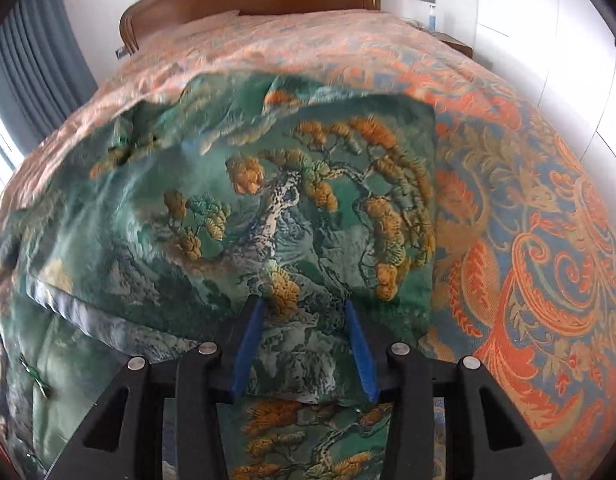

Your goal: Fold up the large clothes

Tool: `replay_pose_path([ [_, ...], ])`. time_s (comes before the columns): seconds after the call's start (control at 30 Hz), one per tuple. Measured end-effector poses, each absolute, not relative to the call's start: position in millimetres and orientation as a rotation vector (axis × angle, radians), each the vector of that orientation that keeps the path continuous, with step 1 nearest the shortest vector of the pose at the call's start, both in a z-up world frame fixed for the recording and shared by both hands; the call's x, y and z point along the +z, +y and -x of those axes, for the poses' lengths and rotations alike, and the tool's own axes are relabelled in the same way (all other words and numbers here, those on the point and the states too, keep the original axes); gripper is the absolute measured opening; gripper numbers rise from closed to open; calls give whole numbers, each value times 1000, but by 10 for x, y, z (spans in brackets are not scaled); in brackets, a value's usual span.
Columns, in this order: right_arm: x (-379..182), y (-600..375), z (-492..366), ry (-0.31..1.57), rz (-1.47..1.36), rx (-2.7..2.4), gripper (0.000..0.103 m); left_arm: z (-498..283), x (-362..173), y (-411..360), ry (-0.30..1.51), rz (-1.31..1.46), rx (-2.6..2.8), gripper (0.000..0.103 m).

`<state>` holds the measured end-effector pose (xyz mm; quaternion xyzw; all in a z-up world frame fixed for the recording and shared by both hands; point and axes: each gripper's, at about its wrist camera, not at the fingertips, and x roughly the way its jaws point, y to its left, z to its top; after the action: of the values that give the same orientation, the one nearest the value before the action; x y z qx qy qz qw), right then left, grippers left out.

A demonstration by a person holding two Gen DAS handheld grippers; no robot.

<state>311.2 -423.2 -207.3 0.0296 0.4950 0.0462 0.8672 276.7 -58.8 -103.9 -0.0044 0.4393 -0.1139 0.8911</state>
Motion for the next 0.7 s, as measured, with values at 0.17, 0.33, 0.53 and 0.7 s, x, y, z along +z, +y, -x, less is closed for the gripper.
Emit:
replay_pose_path([
  [0.17, -1835, -4360, -3434, 1027, -83, 93, 43, -2388, -1072, -348, 923, 65, -211, 73],
  [0.33, -1578, -4513, -3940, 927, -132, 7, 43, -2104, -1096, -98, 926, 107, -160, 74],
  [0.53, -1916, -4568, -4407, 1018, -185, -75, 43, -1952, -1098, 91, 924, 114, -123, 78],
  [0.7, -2175, -4476, -4449, 1081, -151, -125, 43, -1853, -1141, 146, 907, 87, -93, 81],
])
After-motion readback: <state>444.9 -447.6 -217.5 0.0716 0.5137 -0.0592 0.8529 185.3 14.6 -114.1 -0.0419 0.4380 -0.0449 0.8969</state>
